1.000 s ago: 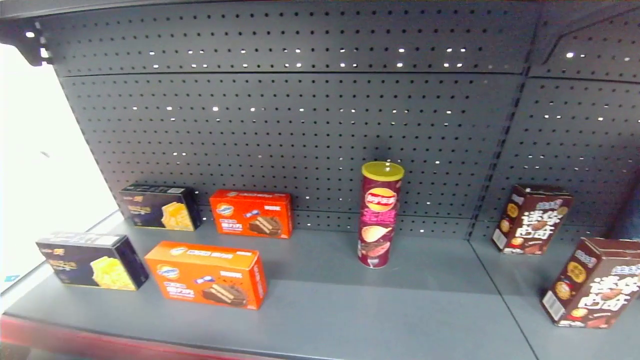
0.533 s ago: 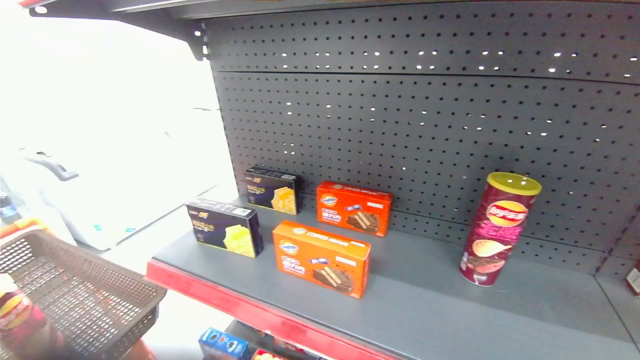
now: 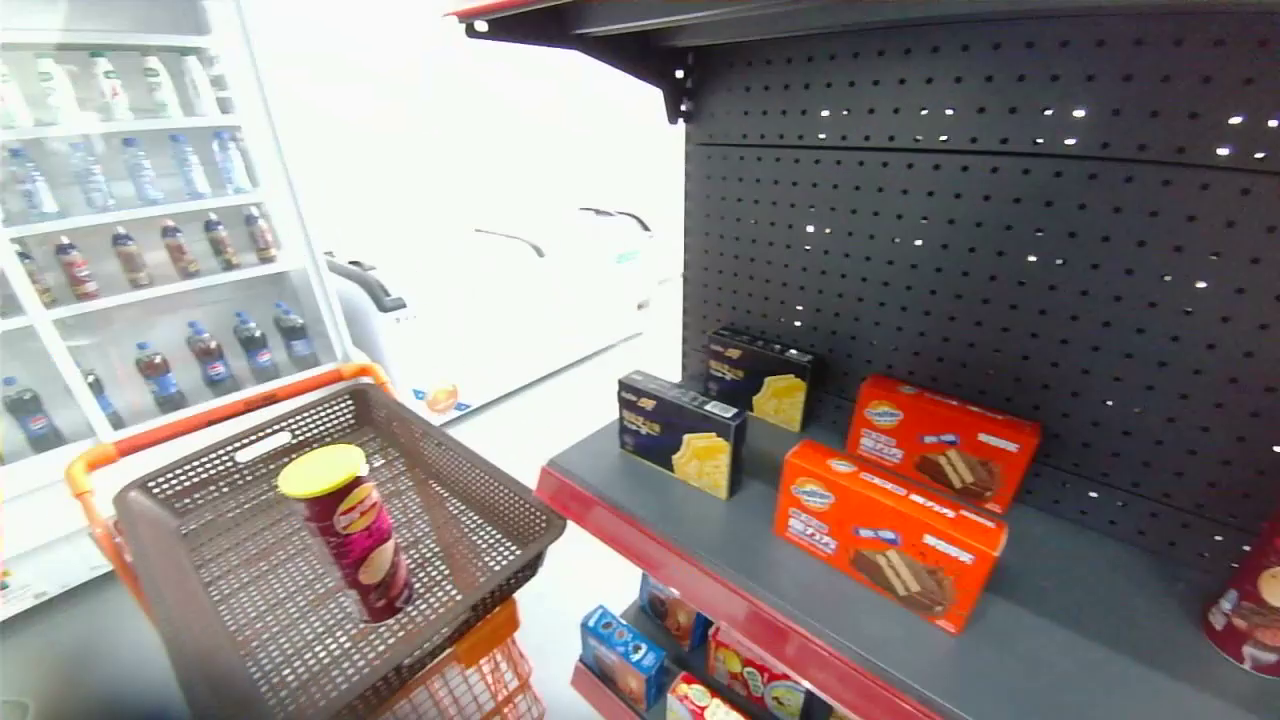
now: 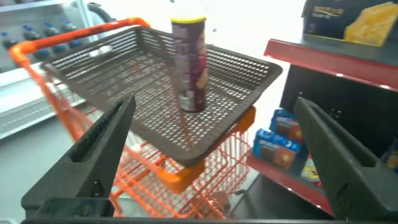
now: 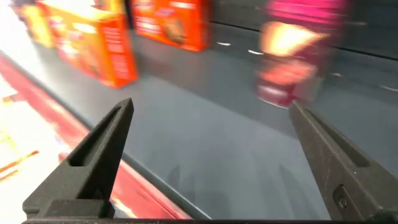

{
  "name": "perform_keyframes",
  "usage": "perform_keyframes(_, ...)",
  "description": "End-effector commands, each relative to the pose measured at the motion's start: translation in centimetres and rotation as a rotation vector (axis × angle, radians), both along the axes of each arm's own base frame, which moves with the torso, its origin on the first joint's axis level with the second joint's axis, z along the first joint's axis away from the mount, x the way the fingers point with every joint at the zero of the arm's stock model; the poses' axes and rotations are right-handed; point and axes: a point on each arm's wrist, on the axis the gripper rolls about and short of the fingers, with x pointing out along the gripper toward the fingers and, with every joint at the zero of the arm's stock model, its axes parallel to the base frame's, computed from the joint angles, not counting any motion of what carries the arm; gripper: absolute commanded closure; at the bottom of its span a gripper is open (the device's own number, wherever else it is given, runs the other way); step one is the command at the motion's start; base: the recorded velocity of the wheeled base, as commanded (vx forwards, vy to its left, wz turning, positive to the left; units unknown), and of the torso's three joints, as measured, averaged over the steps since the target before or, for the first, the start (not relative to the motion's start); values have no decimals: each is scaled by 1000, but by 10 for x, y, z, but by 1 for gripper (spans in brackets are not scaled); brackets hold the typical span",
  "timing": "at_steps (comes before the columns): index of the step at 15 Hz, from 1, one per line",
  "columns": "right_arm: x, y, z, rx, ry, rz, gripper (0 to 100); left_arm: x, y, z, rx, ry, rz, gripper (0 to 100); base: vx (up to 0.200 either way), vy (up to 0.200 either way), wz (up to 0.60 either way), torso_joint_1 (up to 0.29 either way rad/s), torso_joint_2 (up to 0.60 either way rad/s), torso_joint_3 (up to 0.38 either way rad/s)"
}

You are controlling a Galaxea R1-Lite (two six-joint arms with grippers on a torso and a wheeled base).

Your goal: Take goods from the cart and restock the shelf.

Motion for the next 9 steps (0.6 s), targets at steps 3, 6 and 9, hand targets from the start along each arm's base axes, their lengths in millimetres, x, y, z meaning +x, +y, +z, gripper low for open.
perform_keyframes(3, 0, 0, 0, 1, -1, 0, 0, 0, 0, 0, 1, 2, 2, 0, 0, 0, 400, 0, 2, 5)
perform_keyframes(6, 0, 0, 0, 1, -1, 0, 0, 0, 0, 0, 15, 0, -7, 0, 0, 0, 0, 0, 0, 0)
perform_keyframes(9, 0, 0, 0, 1, -1, 0, 0, -3, 0, 12, 64, -42, 4, 0, 0, 0, 0, 0, 0, 0)
